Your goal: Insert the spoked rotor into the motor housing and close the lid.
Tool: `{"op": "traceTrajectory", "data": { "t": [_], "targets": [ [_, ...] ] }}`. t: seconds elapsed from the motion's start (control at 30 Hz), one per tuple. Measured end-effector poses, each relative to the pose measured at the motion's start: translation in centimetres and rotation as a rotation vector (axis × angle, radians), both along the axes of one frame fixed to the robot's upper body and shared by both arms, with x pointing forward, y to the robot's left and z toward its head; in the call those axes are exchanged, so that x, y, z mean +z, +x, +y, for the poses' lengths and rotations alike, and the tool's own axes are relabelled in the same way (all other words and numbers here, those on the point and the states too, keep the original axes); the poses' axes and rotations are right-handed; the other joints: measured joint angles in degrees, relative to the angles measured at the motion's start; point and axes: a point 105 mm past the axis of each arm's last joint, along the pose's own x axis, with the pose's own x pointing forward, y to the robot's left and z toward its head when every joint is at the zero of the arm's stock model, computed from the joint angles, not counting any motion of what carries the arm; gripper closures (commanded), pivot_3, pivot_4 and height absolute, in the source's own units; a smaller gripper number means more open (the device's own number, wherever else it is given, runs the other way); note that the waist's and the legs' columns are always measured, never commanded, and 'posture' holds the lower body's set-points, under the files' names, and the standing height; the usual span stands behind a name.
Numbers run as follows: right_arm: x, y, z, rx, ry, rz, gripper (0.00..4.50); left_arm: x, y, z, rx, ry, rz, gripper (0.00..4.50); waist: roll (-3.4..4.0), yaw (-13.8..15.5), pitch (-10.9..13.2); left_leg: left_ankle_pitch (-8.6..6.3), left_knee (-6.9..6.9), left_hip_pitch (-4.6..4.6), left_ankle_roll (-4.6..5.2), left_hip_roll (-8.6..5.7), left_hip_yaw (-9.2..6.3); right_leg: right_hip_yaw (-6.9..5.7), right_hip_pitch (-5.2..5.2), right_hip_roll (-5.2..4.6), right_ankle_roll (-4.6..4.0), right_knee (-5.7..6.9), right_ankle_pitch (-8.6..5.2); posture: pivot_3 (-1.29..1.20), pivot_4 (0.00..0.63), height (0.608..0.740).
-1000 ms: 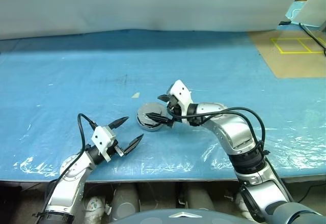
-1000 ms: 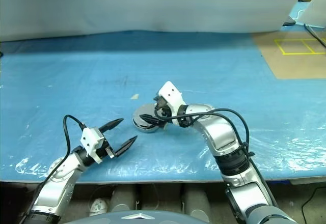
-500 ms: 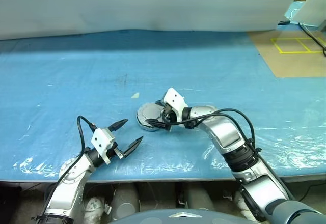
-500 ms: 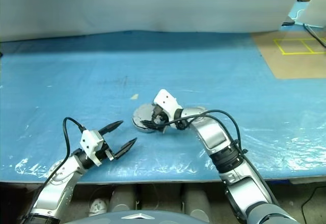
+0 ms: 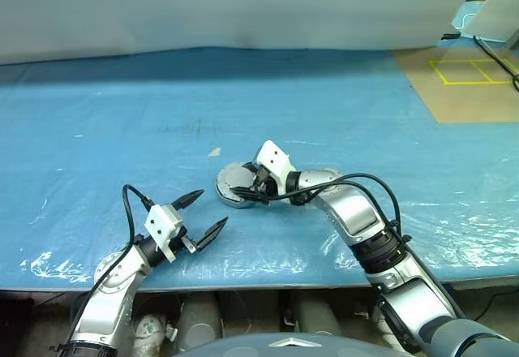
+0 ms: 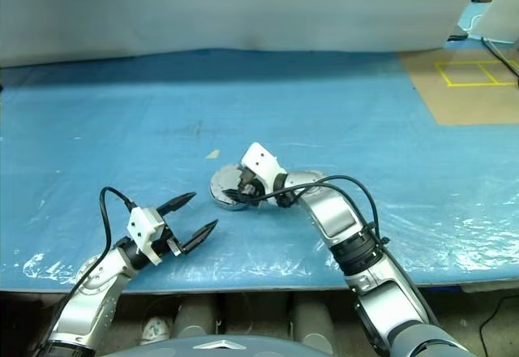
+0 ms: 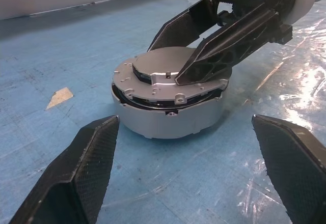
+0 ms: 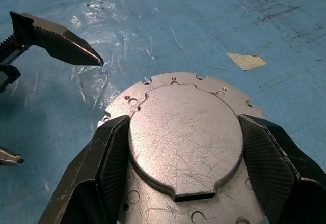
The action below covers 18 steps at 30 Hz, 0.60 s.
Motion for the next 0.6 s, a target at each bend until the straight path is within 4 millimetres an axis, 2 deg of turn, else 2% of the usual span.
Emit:
{"op": "traceTrajectory", "data": {
  "t": [0.6],
  "targets": [
    [0.27, -0.14, 0.67, 0.004, -0.085, -0.033, 1.55, -0.08, -0.05, 0.04, 0.005, 0.0, 0.003, 0.11, 0.0, -0.1, 0.0, 0.0, -0.01, 0.02, 0.0, 0.0, 0.0, 0.01, 0.01, 0.0, 0.0, 0.01, 0.0, 0.0, 0.15, 0.74]
  ]
}}
